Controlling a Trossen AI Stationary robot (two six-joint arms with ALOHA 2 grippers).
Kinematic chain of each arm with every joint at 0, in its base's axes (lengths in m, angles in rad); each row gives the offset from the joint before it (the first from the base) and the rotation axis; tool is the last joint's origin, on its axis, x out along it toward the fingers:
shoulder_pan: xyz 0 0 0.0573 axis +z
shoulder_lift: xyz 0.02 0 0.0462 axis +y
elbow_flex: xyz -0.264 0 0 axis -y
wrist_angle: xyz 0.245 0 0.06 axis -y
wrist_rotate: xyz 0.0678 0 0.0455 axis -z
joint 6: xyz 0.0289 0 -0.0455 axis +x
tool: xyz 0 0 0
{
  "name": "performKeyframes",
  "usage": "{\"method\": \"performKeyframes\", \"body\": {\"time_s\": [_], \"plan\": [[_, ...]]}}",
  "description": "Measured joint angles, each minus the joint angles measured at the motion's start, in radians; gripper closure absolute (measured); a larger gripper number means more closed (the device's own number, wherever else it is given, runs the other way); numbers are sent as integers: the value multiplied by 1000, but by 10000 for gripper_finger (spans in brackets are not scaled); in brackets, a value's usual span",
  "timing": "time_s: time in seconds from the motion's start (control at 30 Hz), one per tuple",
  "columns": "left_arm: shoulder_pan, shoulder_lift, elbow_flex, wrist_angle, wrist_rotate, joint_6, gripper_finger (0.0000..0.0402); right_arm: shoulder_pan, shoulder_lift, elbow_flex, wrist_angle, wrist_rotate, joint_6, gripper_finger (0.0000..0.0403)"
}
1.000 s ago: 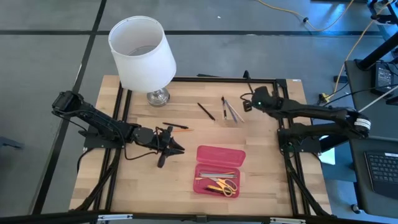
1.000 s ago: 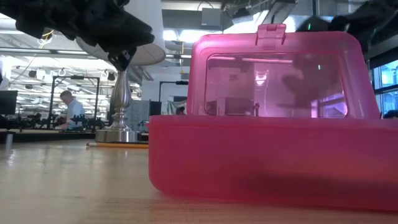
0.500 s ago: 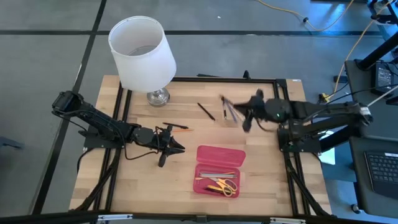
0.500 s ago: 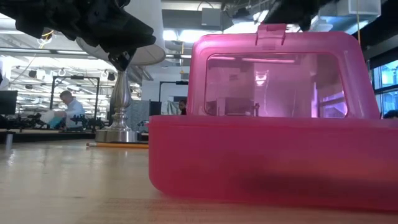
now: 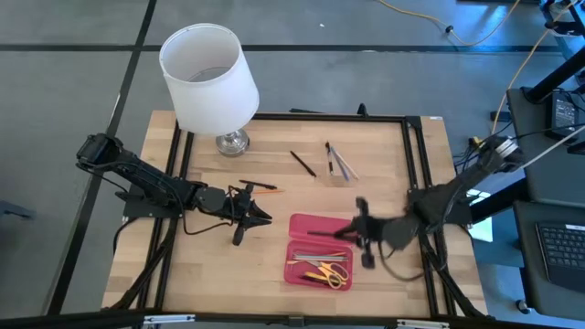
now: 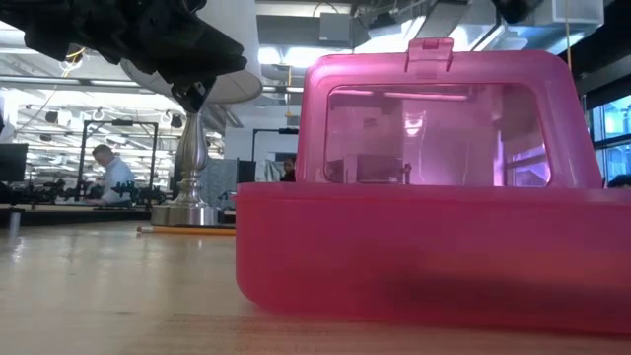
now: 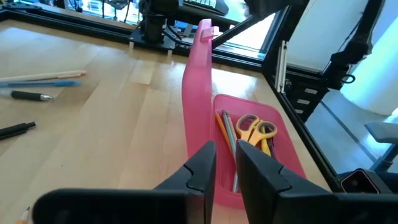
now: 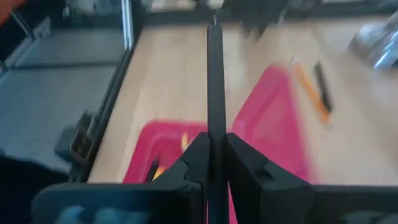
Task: Pick & place school supplies into a supply box
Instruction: Put the black pen into the pink supply box
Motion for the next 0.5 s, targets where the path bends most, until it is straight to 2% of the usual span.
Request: {"method": "performKeyframes", "body": {"time_s": [0.27, 0.5], "plan": [[0, 0, 0, 0, 0, 1, 347, 97, 229, 0, 51, 17, 133, 357], [0, 0, 0, 0, 0, 1, 349, 127, 348, 0, 75, 55, 223, 357]]}}
